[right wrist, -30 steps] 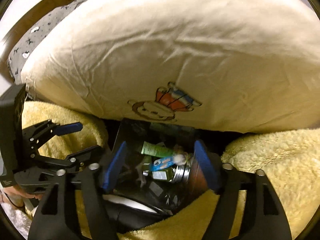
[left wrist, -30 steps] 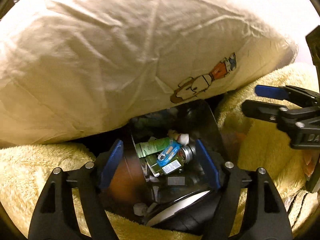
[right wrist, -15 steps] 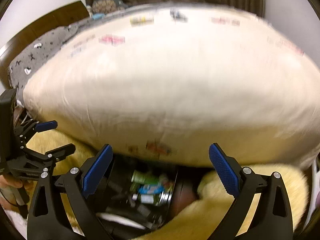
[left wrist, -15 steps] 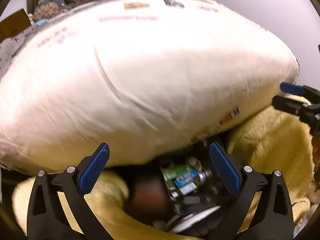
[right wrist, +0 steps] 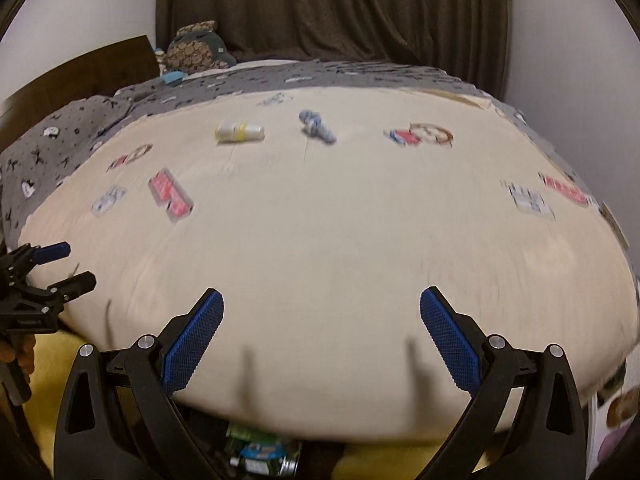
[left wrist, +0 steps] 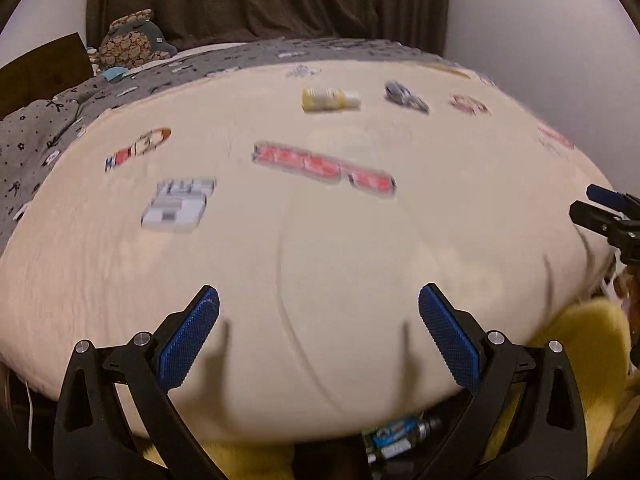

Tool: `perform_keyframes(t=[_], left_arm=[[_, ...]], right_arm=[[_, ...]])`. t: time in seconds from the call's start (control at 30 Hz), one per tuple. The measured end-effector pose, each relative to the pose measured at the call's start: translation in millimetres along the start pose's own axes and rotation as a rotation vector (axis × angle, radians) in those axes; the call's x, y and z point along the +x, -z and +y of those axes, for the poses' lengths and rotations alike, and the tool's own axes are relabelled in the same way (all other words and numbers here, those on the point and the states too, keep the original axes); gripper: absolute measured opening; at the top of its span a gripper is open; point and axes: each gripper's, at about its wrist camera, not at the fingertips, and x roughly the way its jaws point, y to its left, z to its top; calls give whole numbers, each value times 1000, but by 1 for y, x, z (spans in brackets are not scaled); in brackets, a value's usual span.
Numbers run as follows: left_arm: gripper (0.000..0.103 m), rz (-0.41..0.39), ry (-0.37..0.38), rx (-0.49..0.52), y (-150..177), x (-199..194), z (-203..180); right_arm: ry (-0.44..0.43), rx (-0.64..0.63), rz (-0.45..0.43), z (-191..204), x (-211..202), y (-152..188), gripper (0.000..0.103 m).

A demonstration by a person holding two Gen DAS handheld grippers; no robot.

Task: Collect trash
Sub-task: 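Raise both tools back over the last items, then grasp the yellow lotion bottle with left tool while right tool grasps blue cloth tie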

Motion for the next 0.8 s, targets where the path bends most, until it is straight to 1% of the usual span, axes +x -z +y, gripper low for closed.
perform_keyframes(t=[0.13,0.2,0.3,0.33,0.4,0.47,0.6,0.63,0.73,0.8], left_arm=[[95,-29,-4,-12,-39,19,5],[95,-39,-13,-21,-53,29,7],[95,-51,-32,-49,-79,48,12],[95,-49,-46,-64,-89,58,15],[95,-41,-51,-79,-99,69,17],[95,-26,-50,-95,-110,83,19],[95,-4,-54,-89,-124,107,21],[95,-2,-57,-80,-127,112,20],[95,6,-53,-61,-136,127,19],[95,11,-51,-52,-142,136,17]], right_arm=[[9,-25,-31,-1,25,-37,99],[58,-61,-59,1,42,-59,99],[88,-82,-77,4,65,-81,99],[85,-77,-68,3,77,-91,99],[45,-63,-34,4,100,-107,98],[9,-55,4,6,122,-118,96],[-12,-63,60,12,160,-134,83],[-10,-60,72,13,171,-138,79],[23,-55,81,15,193,-148,73],[29,-43,83,18,205,-154,71]])
